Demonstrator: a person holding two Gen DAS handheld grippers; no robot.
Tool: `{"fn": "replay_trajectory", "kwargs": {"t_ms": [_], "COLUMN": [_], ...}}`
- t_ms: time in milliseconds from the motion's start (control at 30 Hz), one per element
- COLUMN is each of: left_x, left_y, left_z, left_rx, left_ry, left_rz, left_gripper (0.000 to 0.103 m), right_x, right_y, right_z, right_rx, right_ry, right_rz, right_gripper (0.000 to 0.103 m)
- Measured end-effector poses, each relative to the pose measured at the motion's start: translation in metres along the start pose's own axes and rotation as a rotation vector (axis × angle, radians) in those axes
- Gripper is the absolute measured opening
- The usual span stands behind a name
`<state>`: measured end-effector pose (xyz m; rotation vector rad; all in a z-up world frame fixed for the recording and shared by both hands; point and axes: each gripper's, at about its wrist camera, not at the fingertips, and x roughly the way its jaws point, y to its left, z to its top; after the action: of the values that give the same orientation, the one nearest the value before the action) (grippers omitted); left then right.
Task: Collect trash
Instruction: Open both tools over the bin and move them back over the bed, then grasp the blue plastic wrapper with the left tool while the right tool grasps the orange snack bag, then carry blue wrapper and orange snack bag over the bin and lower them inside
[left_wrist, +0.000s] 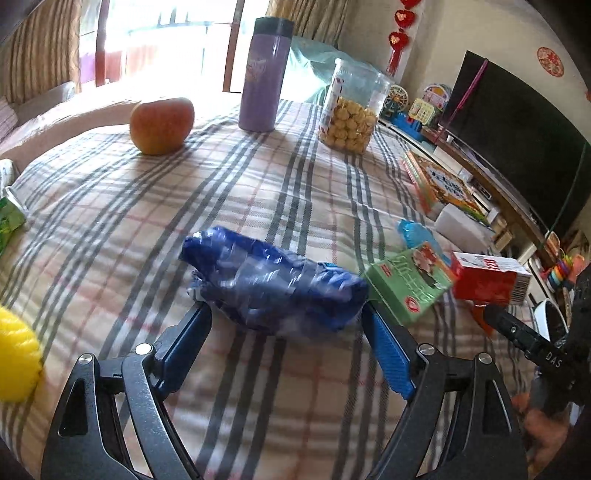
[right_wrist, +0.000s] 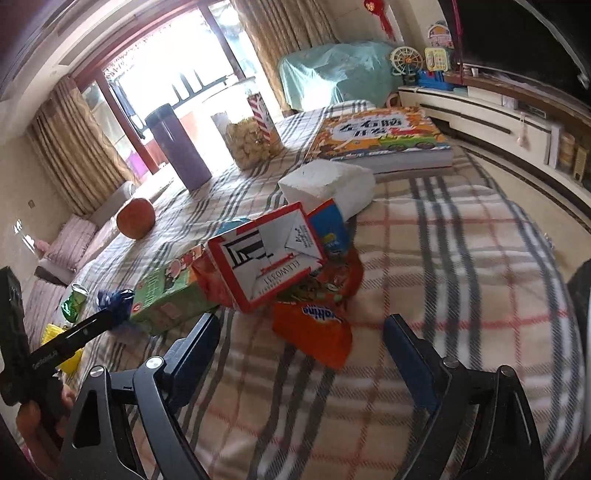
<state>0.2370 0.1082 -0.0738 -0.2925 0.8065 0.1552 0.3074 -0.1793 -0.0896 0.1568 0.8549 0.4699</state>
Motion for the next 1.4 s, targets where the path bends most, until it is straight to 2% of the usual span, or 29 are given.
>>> {"fn": "replay_trajectory", "kwargs": {"t_ms": [33, 67, 100, 133, 167, 200, 267, 433, 600, 733, 967, 1167, 1400], "left_x": [0.004, 0.006, 0.008, 0.009, 0.009, 0.009, 0.009, -0.004, -0.029, -0.043, -0.056, -0.063, -0.066], "left_y": [0.001, 0.000, 0.001, 0.001, 0.000, 0.000, 0.000, -0.003, -0.003, -0.014, -0.067, -0.114, -0.147], "left_z": [0.001, 0.000, 0.001, 0.001, 0.002, 0.002, 0.002, -0.005, -0.022, -0.041, -0.071, -0.084, -0.089], "left_rx": [0.007, 0.016, 0.027, 0.037, 0.044, 0.050, 0.060, 0.095, 0.085, 0.090, 0.182, 0.265, 0.324], "left_ry": [0.001, 0.002, 0.001, -0.003, -0.005, -0.004, -0.003, -0.008, -0.031, -0.018, 0.015, 0.025, 0.033], "left_rz": [-0.006, -0.014, -0.025, -0.038, -0.048, -0.059, -0.075, -0.113, -0.153, -0.193, -0.283, -0.346, -0.374], "left_gripper": [0.076, 0.073, 0.064, 0.058, 0.055, 0.052, 0.045, 0.042, 0.042, 0.042, 0.041, 0.041, 0.041], "right_x": [0.000, 0.001, 0.001, 0.000, -0.002, -0.005, -0.014, -0.040, -0.065, -0.087, -0.114, -0.130, -0.146], "right_y": [0.000, 0.000, -0.001, -0.004, -0.007, -0.010, -0.015, -0.019, -0.016, -0.018, -0.042, -0.055, -0.060], "right_z": [0.000, 0.000, -0.001, -0.002, -0.004, -0.006, -0.011, -0.027, -0.039, -0.049, -0.069, -0.078, -0.084], "right_rx": [-0.003, -0.003, 0.002, 0.018, 0.036, 0.054, 0.095, 0.154, 0.146, 0.136, 0.167, 0.193, 0.195], "right_ry": [0.000, 0.003, 0.006, 0.006, 0.000, -0.007, -0.031, -0.070, -0.077, -0.085, -0.100, -0.120, -0.145], "right_rz": [-0.001, -0.003, -0.009, -0.012, -0.013, -0.011, -0.010, 0.010, 0.019, 0.012, -0.010, -0.009, 0.006], "right_gripper": [0.074, 0.059, 0.041, 0.034, 0.021, 0.015, 0.010, 0.008, 0.008, 0.008, 0.008, 0.008, 0.008]}}
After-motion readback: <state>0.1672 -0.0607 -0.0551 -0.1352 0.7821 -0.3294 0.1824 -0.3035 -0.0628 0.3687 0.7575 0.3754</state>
